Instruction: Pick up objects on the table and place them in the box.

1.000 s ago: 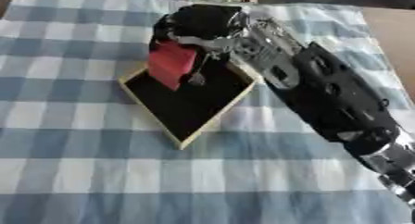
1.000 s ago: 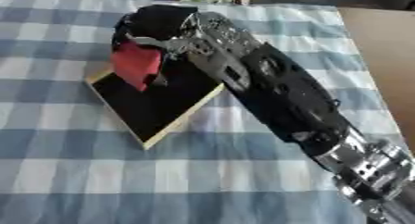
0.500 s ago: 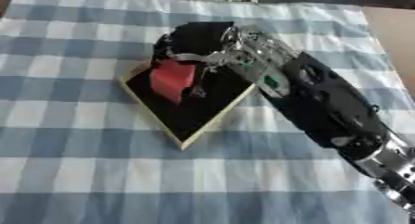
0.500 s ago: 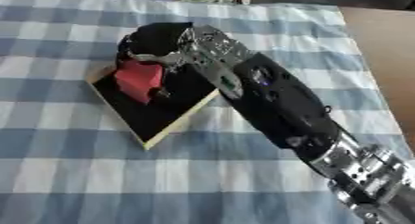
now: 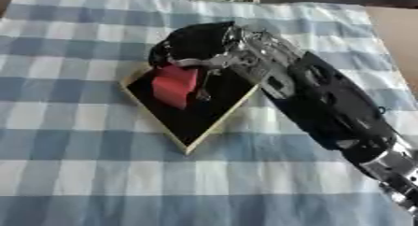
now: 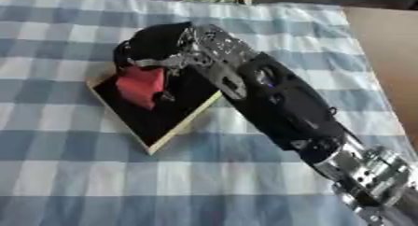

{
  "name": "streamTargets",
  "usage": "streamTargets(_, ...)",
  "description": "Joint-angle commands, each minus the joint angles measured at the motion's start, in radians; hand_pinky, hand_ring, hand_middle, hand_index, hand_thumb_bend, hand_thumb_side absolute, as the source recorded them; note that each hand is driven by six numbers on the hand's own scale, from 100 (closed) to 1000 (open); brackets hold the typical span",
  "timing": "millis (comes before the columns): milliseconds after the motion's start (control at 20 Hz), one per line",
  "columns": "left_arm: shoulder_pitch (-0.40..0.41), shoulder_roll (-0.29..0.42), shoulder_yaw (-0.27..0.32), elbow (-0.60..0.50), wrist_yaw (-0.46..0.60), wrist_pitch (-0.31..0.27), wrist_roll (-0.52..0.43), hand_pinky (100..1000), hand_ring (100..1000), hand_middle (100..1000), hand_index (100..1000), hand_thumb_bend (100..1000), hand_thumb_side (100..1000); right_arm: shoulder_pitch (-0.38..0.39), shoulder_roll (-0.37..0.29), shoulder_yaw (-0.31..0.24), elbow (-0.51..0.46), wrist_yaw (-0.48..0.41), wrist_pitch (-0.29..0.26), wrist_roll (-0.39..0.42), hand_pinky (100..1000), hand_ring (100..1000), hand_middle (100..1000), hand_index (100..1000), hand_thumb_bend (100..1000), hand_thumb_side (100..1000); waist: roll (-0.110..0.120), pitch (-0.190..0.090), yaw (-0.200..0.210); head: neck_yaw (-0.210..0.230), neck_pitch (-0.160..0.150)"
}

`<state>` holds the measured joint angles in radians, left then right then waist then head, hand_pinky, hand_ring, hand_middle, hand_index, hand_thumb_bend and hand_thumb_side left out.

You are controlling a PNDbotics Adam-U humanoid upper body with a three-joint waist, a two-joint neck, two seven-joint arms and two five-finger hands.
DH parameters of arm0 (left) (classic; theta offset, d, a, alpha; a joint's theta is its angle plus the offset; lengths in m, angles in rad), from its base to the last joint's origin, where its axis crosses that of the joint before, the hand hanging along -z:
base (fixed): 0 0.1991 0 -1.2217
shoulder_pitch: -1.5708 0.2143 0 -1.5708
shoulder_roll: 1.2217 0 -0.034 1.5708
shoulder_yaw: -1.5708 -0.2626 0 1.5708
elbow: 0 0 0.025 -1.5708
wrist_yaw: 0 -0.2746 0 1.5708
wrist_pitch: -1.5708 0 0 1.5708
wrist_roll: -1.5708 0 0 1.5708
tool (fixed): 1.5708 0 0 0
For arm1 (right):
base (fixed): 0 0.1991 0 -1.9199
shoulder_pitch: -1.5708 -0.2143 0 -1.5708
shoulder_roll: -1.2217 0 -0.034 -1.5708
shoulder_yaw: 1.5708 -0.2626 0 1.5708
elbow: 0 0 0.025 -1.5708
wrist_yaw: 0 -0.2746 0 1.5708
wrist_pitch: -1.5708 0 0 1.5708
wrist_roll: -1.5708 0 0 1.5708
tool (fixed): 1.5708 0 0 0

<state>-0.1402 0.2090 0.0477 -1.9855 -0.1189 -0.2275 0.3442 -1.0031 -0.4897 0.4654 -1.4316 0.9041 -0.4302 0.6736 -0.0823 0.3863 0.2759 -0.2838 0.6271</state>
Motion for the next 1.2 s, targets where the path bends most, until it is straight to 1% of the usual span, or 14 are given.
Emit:
streamTargets(50, -0.004, 0.007, 0.001, -0.014, 0.001, -0.001, -0.003, 708, 612, 584, 645, 100, 748, -0.008, -0.031, -0.016, -0.019, -0.007, -0.015, 0.042, 931, 961, 891, 898, 340, 100, 0.008, -0.02, -0.002, 0.003, -0.011)
streamTargets(250, -0.003, 0.007, 0.001, -0.014, 0.002, -0.001, -0.003, 708, 611, 584, 645, 100, 750, -0.003, -0.039, -0.031, -0.03, -0.028, 0.002, 0.051, 945, 969, 899, 912, 339, 100, 0.008, -0.022, -0.004, 0.004, -0.016)
streamTargets(300, -0.003, 0.007, 0.001, -0.014, 0.002, 0.0, -0.003, 708, 611, 584, 645, 100, 750, -0.004, -0.04, -0.034, -0.036, -0.028, 0.008, 0.048, 950, 970, 901, 914, 359, 100, 0.008, -0.022, -0.004, 0.004, -0.018)
streamTargets(500, -0.002, 0.006, 0.001, -0.014, 0.001, 0.003, -0.005, 708, 611, 583, 644, 100, 751, -0.003, -0.045, -0.046, -0.065, -0.022, 0.028, 0.022, 957, 975, 914, 922, 395, 100, 0.007, -0.022, -0.005, 0.005, -0.019)
streamTargets(650, -0.001, 0.006, 0.002, -0.014, 0.0, 0.004, -0.004, 709, 612, 583, 644, 100, 752, 0.001, -0.049, -0.057, -0.085, -0.018, 0.043, -0.003, 954, 970, 913, 935, 399, 100, 0.007, -0.022, -0.006, 0.007, -0.02)
streamTargets(750, -0.002, 0.005, 0.001, -0.014, 0.001, 0.004, -0.005, 709, 611, 583, 643, 100, 753, 0.004, -0.049, -0.057, -0.089, -0.022, 0.05, -0.015, 952, 966, 910, 944, 432, 100, 0.007, -0.023, -0.007, 0.007, -0.021)
streamTargets(950, -0.001, 0.005, 0.001, -0.014, 0.0, 0.005, -0.007, 709, 611, 582, 643, 100, 752, 0.01, -0.052, -0.073, -0.102, -0.027, 0.068, -0.04, 947, 957, 901, 940, 426, 100, 0.008, -0.024, -0.008, 0.009, -0.023)
streamTargets(1200, 0.0, 0.004, 0.001, -0.014, 0.0, 0.009, -0.009, 708, 611, 583, 643, 100, 754, 0.01, -0.054, -0.112, -0.159, -0.033, 0.1, -0.07, 941, 943, 892, 940, 425, 100, 0.01, -0.025, -0.01, 0.011, -0.027)
